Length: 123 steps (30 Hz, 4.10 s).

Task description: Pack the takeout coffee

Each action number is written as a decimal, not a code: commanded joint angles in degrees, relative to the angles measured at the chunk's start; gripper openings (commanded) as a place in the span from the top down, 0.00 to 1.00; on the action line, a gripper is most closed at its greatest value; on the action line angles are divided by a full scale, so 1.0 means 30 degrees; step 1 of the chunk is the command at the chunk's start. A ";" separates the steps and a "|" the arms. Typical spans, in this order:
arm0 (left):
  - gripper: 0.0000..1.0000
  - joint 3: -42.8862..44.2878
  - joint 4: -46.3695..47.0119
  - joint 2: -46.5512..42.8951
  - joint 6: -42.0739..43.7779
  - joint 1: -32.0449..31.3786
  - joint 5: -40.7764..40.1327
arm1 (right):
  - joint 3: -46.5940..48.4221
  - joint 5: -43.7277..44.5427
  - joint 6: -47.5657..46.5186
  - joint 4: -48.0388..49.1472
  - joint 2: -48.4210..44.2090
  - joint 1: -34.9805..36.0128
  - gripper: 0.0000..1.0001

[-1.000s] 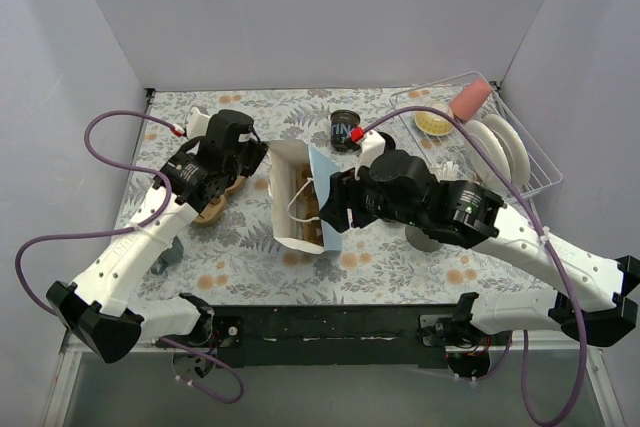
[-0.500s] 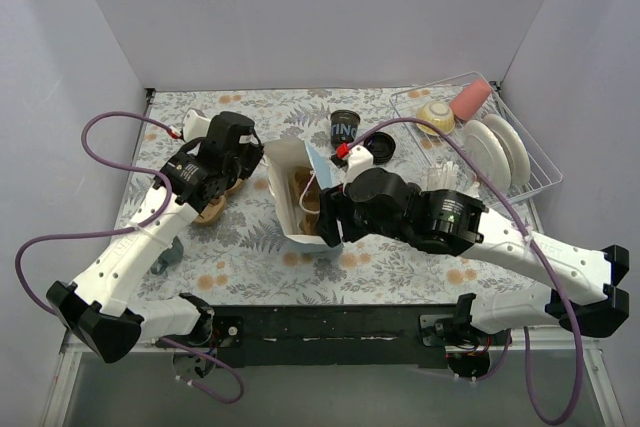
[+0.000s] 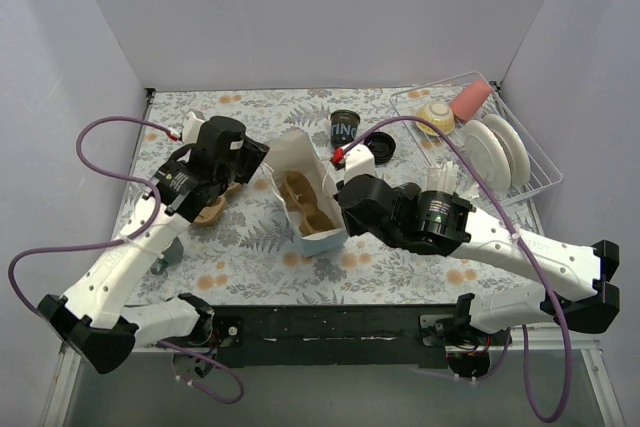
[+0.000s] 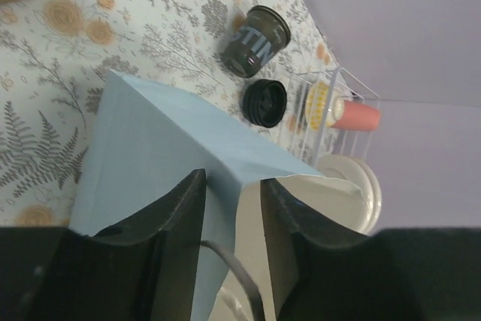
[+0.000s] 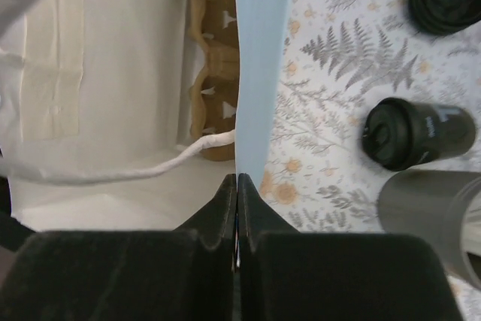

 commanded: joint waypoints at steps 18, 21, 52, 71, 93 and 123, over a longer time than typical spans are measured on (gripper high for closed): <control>0.39 0.2553 -0.1451 -0.6369 1.0935 -0.0049 -0.2285 | 0.5238 -0.1360 -1.0495 0.1357 0.1288 -0.0081 0.99; 0.39 0.3258 -0.2271 -0.5988 1.1580 -0.0049 -0.2578 | 0.7313 -0.1328 -0.8639 -0.1545 0.2642 -0.0110 0.99; 0.44 -0.1956 -0.0575 -0.6017 1.7791 -0.0049 0.4568 | 0.1593 -0.1593 -1.0379 0.3108 -0.0961 -0.0637 0.99; 1.00 -0.0454 0.1438 -0.4393 1.4222 -0.0078 0.9611 | 0.0302 -0.6957 -0.9379 0.5218 -0.2133 -0.5500 0.99; 0.64 -0.2310 0.3155 -0.4407 1.7293 -0.0430 0.9172 | -0.2597 -0.7305 -0.8826 0.7472 -0.4331 -0.6145 0.99; 0.43 -0.3067 0.0273 -0.5930 1.9343 -0.0430 0.8494 | -0.3944 -0.8066 -0.9293 0.7911 -0.5004 -0.6145 0.99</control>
